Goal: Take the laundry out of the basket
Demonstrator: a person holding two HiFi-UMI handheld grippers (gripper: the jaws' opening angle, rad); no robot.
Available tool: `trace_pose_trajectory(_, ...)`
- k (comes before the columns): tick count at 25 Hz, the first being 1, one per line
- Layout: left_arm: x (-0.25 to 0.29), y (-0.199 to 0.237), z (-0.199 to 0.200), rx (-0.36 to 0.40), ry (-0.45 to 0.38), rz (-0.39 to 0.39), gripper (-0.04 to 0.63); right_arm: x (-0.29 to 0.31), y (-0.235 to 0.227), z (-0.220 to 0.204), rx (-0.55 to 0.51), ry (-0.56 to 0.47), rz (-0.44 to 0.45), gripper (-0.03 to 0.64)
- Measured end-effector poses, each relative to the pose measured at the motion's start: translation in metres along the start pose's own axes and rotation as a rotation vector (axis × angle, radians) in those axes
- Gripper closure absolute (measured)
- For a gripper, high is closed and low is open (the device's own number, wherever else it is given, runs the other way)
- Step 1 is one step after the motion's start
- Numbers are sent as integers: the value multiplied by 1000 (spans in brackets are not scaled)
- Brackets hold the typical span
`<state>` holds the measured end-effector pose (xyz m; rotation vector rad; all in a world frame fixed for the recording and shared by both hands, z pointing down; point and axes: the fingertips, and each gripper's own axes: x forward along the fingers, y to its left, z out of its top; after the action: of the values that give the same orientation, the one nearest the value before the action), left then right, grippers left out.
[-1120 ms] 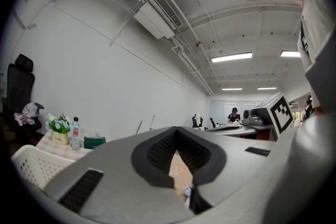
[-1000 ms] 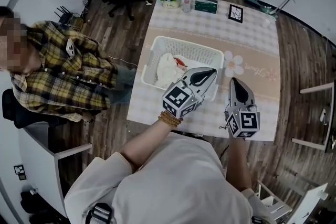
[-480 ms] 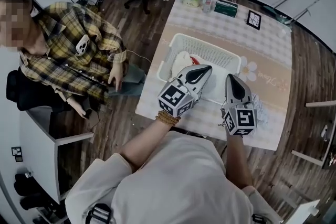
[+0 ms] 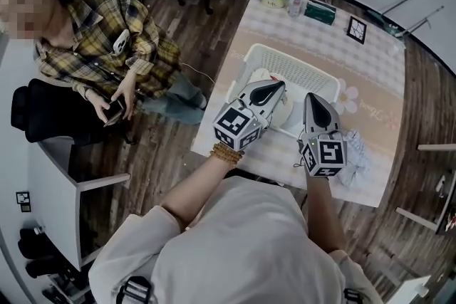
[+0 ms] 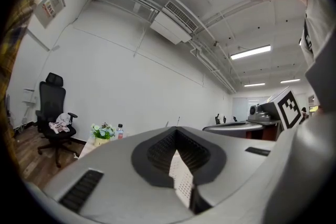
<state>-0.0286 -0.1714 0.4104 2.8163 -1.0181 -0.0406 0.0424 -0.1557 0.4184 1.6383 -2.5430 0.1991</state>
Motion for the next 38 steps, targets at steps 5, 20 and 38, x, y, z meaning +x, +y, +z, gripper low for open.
trace_pose_trajectory(5,29,19,-4,30,26,-19,569,22,-33,4,-13,6,-62,598)
trace_pose_trajectory(20,93,60,-54,138,197,-66,569,79,-103,-32,-37,111,-162,597)
trace_pose_trajectory(38,57,44,-160,651,891,-512,568,100,-24,-142,-620,708,334,592)
